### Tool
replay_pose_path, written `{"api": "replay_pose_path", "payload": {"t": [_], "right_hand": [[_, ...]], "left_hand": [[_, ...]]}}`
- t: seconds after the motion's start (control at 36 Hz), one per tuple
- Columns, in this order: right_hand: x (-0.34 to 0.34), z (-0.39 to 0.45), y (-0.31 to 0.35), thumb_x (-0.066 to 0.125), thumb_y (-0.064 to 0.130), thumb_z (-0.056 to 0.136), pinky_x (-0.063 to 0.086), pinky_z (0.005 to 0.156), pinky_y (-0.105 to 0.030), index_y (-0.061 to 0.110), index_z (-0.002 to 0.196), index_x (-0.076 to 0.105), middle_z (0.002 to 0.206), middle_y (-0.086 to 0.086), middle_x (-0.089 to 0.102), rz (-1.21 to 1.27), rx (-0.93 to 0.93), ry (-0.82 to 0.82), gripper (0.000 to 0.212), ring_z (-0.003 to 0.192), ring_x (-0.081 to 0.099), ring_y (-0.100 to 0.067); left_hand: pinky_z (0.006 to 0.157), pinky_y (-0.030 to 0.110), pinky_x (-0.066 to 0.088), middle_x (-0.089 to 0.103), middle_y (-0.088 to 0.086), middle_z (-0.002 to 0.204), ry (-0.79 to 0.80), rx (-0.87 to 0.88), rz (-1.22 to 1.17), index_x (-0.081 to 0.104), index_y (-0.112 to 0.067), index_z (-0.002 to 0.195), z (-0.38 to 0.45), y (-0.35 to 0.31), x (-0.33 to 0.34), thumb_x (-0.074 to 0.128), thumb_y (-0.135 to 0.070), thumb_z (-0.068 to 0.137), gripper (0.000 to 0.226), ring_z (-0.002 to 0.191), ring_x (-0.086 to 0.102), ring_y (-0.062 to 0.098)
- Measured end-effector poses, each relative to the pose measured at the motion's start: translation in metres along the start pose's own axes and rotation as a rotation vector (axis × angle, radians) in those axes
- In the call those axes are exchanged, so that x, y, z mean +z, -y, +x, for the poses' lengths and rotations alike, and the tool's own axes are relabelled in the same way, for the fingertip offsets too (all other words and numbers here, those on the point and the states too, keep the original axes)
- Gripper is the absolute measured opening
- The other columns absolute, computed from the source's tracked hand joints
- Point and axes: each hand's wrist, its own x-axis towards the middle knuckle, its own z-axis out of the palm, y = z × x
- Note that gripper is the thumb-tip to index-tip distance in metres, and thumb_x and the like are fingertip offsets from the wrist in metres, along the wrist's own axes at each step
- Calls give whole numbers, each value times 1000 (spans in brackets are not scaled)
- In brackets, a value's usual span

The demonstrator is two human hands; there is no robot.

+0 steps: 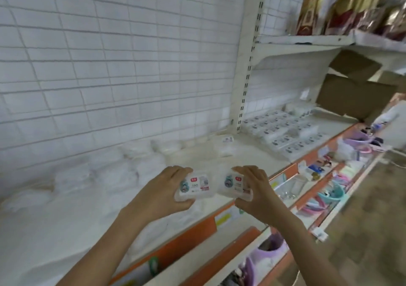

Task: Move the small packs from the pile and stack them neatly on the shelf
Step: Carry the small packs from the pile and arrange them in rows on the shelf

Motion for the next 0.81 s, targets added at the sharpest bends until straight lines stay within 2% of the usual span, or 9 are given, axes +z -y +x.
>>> {"api": "replay_pose_path", "payload": {"t": [0.08, 0.22, 0.28, 0.42, 0.56, 0.64, 0.72, 0.81], "right_hand": [[-22, -22, -24, 75, 15, 69, 39, 92, -27, 15, 133, 43, 116, 8, 34, -2, 47, 6, 72, 108, 35, -13], [-67, -65, -71, 74, 22, 75, 44, 96, -28, 18, 136, 38, 120, 12, 35, 2, 181, -4, 71, 112, 36, -9], [-86, -83, -93, 72, 24, 77, 45, 97, -30, 20, 138, 36, 127, 9, 38, -3, 236, 4, 71, 117, 38, -12], [-133, -129, -153, 72, 25, 77, 44, 95, -25, 23, 140, 33, 133, 7, 38, -41, 360, 7, 74, 123, 39, -13], [-174, -164, -205, 71, 28, 80, 39, 100, -24, 27, 141, 31, 143, 7, 33, -67, 420, 38, 73, 129, 36, -12], [-192, -179, -233, 71, 25, 79, 38, 99, -21, 29, 140, 31, 140, 7, 36, -77, 451, 42, 73, 127, 37, -12], [-202, -192, -263, 72, 25, 76, 38, 98, -22, 28, 140, 33, 140, 7, 38, -60, 486, 57, 75, 125, 39, -12], [-209, -199, -291, 72, 25, 74, 39, 103, -27, 27, 141, 32, 143, 6, 35, -45, 522, 59, 78, 128, 37, -13]], "left_hand": [[94, 10, 29, 36, -12, 133, 35, 47, -25, 29, -27, 140, 18, -25, 15, 61, -45, 82, 69, 120, 32, 1], [84, 3, 25, 33, -11, 126, 56, 102, -66, 34, -22, 137, 58, -78, 51, 66, -46, 79, 70, 110, 39, -1], [82, 6, 28, 34, -11, 123, 58, 103, -75, 36, -22, 136, 73, -104, 67, 67, -47, 78, 71, 107, 42, 0], [84, 19, 41, 38, -9, 124, 82, 64, -65, 35, -24, 137, 108, -174, 113, 65, -50, 78, 72, 110, 46, 6], [96, 20, 32, 39, -6, 133, 89, 58, -57, 35, -27, 139, 138, -231, 157, 63, -59, 74, 78, 124, 37, 10], [100, 19, 28, 35, -7, 139, 137, 50, -87, 34, -26, 140, 153, -259, 181, 50, -72, 64, 90, 129, 32, 9], [106, 23, 25, 29, -7, 145, 157, 29, -104, 32, -24, 141, 171, -283, 203, 62, -60, 75, 80, 134, 24, 10], [105, 22, 24, 30, -5, 144, 168, 24, -114, 31, -23, 142, 193, -300, 220, 63, -50, 79, 75, 134, 22, 11]]}}
